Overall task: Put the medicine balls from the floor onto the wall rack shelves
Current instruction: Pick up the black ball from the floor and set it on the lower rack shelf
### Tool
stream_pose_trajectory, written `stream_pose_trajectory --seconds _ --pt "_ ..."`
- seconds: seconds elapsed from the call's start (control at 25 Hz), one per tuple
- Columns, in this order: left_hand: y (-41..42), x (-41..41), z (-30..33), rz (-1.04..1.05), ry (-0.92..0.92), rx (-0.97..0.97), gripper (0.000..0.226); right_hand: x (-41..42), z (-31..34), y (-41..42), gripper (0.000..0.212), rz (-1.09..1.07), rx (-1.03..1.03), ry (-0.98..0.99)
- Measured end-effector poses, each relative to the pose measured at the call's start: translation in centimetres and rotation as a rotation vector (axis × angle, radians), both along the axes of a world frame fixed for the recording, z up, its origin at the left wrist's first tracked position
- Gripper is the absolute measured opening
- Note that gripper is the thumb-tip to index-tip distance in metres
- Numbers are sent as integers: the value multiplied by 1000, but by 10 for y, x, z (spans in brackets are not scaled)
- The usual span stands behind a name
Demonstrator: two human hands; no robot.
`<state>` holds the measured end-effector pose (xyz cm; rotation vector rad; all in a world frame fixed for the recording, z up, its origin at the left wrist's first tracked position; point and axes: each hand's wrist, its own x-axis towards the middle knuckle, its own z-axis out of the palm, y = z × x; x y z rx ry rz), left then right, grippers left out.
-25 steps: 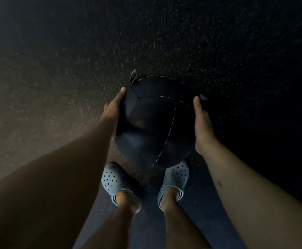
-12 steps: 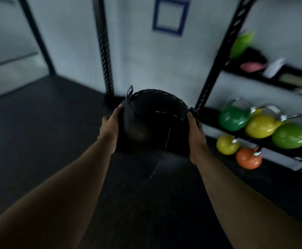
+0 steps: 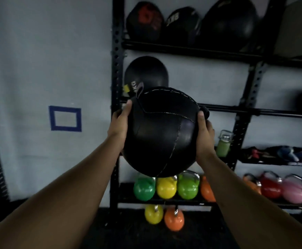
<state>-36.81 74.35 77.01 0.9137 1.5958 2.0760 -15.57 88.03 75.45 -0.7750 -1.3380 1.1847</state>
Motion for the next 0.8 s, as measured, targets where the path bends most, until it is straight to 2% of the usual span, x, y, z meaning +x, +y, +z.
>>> stream_pose_trajectory --seconds 0.16,0.36,0.52,0.8 --pt "100 27 15 -76 -14 43 118 36 26 82 102 -61 48 32" --pt "222 2 53 -117 -11 143 120 19 61 186 106 -90 105 94" --pt "302 -32 104 -95 6 176 142 -14 103 263 107 -83 158 135" --pt "423 -72 149 -71 78 223 103 -68 152 406 101 -39 231 135"
